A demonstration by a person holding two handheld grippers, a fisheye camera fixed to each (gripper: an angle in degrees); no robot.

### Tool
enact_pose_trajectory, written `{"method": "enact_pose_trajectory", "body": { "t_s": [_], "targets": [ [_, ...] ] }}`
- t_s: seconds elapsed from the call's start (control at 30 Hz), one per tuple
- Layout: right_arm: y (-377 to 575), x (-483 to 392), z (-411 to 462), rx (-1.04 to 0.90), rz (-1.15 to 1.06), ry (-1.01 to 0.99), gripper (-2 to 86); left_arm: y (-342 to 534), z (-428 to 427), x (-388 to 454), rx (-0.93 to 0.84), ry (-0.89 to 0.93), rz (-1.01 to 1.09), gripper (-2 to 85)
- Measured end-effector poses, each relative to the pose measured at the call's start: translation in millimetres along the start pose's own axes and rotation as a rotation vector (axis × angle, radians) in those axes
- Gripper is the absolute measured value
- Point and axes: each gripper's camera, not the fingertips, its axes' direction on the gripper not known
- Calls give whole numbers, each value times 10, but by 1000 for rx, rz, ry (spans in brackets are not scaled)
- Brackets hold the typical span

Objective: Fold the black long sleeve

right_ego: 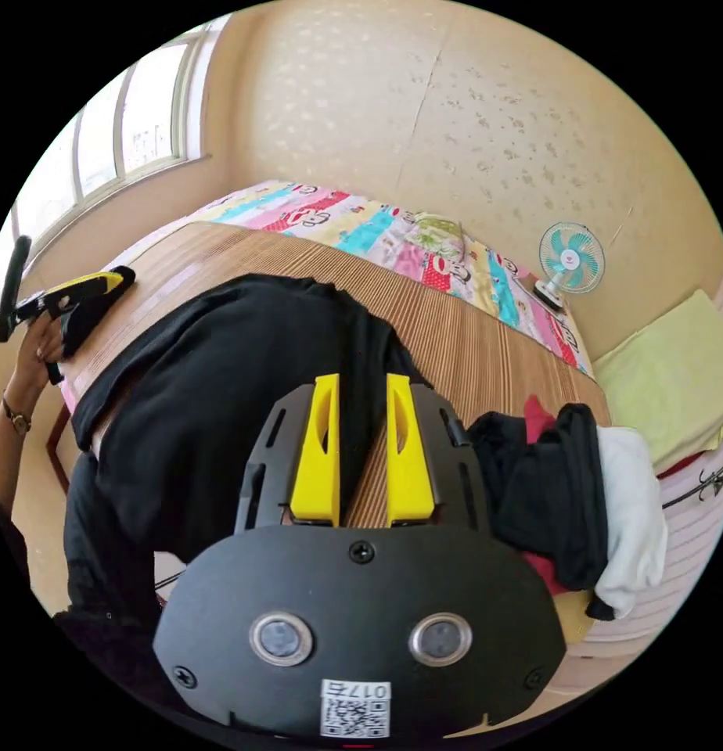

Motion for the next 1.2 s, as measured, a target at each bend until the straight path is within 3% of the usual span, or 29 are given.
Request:
{"method": "enact_pose_trajectory", "body": {
  "t_s": [0.1, 0.17, 0.23, 0.3, 0.37, 0.47, 0.53, 0.67, 0.73, 0.87, 0.97, 1.03, 1.1, 1.2],
  "targets": [
    [752, -504, 643, -132, -37, -173, 95, 600, 661, 105, -230, 38, 54, 66],
    [1343, -731, 1015, -234, -3, -127, 89, 968, 943, 164, -390, 20, 92, 64],
    [1747, -741, 831, -95, 67, -119, 81, 1402, 635, 172, -253, -21, 69, 53],
    [1971, -745, 702, -86, 83, -107, 77, 1595, 390, 109, -246, -12, 14, 50],
    [2110, -678, 581, -103, 111, -129, 75, 1731, 58, -111, -195, 36, -124, 42],
    [2145, -498, 558, -103, 142, -194, 74, 2043, -633, -869, 51, 127, -505, 82],
    [2142, -397, 605, -100, 156, -235, 73, 2304, -849, -1575, 112, 290, -810, 153],
    [2115, -294, 632, -92, 185, -242, 72, 2680, -621, -2320, 130, 629, -1158, 183],
    [2116, -316, 623, -80, 174, -206, 71, 2929, -408, -2618, 236, 795, -1374, 168],
    [2109, -368, 598, -61, 122, -128, 68, 3196, -283, -2857, 412, 836, -1641, 75],
    [2112, -267, 595, -50, 123, -137, 68, 2892, -684, -2958, 620, 692, -1521, 37],
    [2120, -144, 601, -42, 164, -176, 67, 2158, -1244, -2915, 697, 396, -1247, 37],
    [2137, -13, 610, -29, 219, -220, 67, 1441, -1527, -2689, 724, 264, -1020, 37],
    [2163, 127, 614, -1, 233, -245, 65, 210, -1579, -1958, 740, 290, -645, 38]
  ]
}}
